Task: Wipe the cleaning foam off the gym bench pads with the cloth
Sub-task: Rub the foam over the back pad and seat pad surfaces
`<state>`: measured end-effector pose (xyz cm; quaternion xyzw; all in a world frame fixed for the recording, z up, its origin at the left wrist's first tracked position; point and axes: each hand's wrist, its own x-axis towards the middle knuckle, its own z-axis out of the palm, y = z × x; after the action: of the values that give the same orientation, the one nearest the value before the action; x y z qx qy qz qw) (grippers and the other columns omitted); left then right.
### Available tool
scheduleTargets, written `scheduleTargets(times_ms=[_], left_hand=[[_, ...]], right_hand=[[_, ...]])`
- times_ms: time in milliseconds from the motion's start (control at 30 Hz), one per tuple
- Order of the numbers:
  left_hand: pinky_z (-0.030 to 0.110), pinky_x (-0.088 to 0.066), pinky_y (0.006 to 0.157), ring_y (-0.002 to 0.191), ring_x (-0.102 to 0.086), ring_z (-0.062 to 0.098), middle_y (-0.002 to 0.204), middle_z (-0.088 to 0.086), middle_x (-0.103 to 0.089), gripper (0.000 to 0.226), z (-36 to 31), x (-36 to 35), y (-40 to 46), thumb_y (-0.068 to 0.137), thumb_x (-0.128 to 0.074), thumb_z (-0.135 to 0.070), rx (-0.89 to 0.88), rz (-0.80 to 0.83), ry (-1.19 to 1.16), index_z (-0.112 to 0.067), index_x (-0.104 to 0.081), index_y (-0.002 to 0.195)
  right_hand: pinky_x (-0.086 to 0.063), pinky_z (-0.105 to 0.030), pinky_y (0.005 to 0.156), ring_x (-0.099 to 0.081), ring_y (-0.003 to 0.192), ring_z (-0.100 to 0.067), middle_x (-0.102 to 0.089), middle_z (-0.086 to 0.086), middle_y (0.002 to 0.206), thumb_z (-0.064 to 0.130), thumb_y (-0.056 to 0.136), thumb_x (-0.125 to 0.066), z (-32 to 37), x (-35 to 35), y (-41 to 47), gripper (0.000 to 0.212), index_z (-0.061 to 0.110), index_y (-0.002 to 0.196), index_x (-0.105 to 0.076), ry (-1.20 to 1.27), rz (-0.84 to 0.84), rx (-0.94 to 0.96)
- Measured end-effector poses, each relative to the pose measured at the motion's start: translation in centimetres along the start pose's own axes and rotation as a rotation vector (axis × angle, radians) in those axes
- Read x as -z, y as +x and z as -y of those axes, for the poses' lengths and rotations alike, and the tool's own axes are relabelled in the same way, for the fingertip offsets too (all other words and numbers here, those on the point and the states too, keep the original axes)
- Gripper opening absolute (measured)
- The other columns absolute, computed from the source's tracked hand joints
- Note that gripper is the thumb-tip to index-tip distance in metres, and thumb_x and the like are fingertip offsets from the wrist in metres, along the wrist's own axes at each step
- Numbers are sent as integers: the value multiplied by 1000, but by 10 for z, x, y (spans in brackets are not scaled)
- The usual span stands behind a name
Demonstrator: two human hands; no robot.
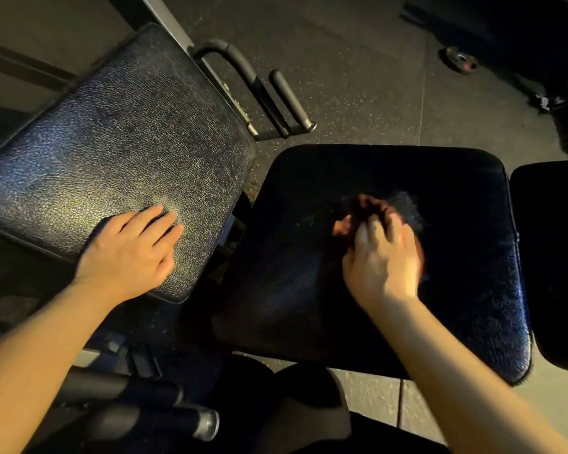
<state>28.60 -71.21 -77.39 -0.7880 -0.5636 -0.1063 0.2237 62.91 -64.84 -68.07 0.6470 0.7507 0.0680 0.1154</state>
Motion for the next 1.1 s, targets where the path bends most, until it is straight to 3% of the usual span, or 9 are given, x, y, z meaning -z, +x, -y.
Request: scheduleTargets(times_ms=[100,267,333,467,600,767,833,933,1100], left_hand=[[43,-45,86,113,-61,33,121,12,-66,40,0,1,0,91,-40,-24,3,11,6,-8,-69,113],[43,-44,87,114,-61,32,122,11,-66,39,0,2,1,90,-41,-24,1,29,19,-8,-69,113],[43,-43,88,115,-60,32,122,11,-66,40,1,1,0,89,-41,-24,4,51,27,-8,-69,114],[43,-41,90,115,-60,33,122,12,-66,45,2,-1,0,87,-38,-26,7,80,0,-8,-70,112],[42,-43,88,113,-61,32,120,10,-67,42,1,0,1,91,-37,-24,25,39,-4,-10,-70,112],[42,-42,85,112,-61,31,119,9,-67,41,-2,5,2,90,-38,-25,31,77,-19,-11,-70,111],[43,-41,85,112,-60,31,117,8,-67,42,-3,10,5,87,-38,-26,79,141,-14,-12,-70,110],[48,-40,85,111,-56,34,116,9,-64,49,-35,23,25,82,-39,-35,271,226,-191,-14,-66,117],[22,-33,100,119,-53,27,126,14,-53,59,-138,16,68,82,-51,-46,495,490,-1035,-6,-61,125]], right_hand=[[-41,-43,95,-48,118,-33,-64,-5,117,28,80,-60,60,-25,-32,36,12,112,-67,208,19,141],[-42,-41,95,-54,111,-33,-62,-10,115,26,93,-48,107,-18,-56,28,9,111,-62,480,171,406],[-42,-39,86,-56,101,-31,-59,-13,111,25,96,-46,101,3,-49,26,4,106,-58,784,290,248],[-52,-35,77,-66,84,-24,-71,-10,93,24,93,-53,69,33,-28,22,9,99,-68,1456,696,-320],[-50,-36,80,-64,89,-24,-67,-7,94,25,94,-54,35,32,-23,16,14,101,-62,1166,562,-245],[-42,-37,86,-49,112,-28,-54,-6,121,26,95,-49,-15,40,-26,32,16,126,-50,195,46,134],[-42,-36,83,-50,110,-28,-52,-7,124,19,95,-45,-36,49,-30,40,20,135,-43,145,-50,130],[-43,-34,73,-53,104,-27,-50,-4,125,21,95,-46,-49,53,-47,43,28,138,-41,162,8,293],[-44,-33,88,-50,113,-21,-49,3,130,47,94,-47,-50,52,-84,58,31,146,-26,240,83,369]])
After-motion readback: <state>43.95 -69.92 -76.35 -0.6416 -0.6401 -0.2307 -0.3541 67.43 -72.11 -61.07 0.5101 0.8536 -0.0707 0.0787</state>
